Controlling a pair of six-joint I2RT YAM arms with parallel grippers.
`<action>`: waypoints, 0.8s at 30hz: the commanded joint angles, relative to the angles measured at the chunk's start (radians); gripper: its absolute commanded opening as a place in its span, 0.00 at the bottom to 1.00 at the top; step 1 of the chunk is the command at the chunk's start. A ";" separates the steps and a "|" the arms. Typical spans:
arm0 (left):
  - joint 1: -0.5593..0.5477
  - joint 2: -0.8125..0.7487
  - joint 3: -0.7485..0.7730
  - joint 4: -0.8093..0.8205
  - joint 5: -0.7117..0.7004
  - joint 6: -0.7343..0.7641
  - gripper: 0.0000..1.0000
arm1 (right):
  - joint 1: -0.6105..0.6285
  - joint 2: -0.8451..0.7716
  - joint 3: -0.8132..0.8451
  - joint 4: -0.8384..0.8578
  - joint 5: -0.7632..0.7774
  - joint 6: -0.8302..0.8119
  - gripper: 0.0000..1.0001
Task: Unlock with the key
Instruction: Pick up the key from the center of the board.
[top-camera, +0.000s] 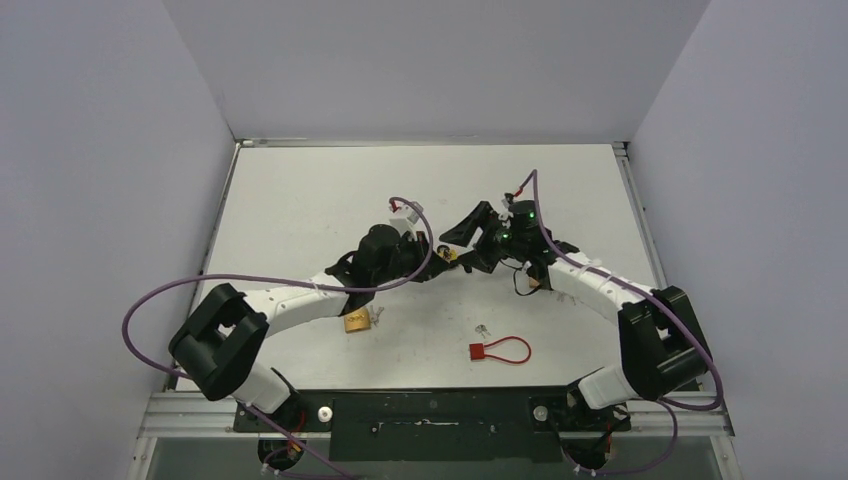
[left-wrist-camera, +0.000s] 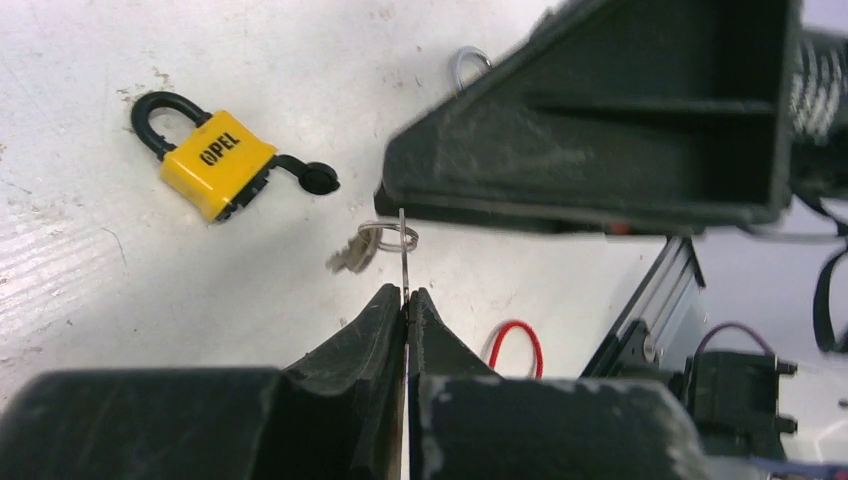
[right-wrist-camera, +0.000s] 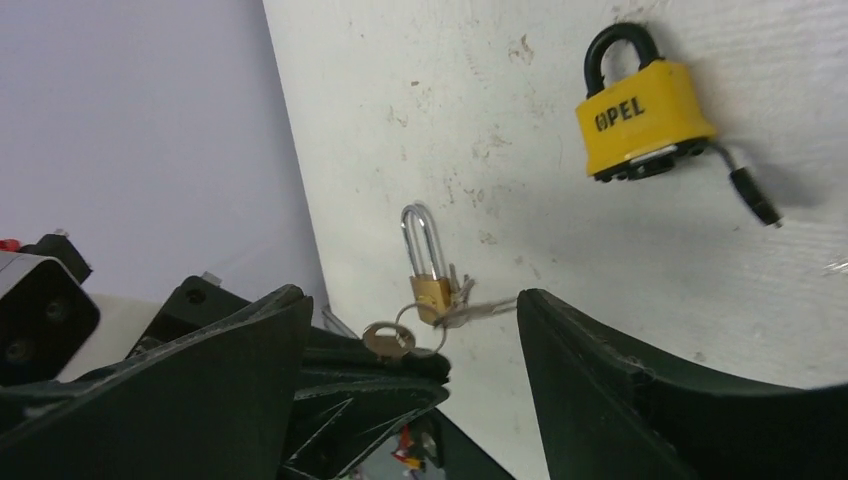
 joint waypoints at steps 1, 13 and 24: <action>0.001 -0.105 0.085 -0.153 0.138 0.204 0.00 | -0.067 -0.124 0.058 0.043 -0.073 -0.311 0.78; 0.008 -0.248 0.323 -0.772 0.421 0.658 0.00 | -0.038 -0.318 -0.022 0.288 -0.552 -0.692 0.87; 0.007 -0.255 0.452 -1.086 0.526 0.898 0.00 | 0.080 -0.320 0.008 0.156 -0.690 -0.865 0.64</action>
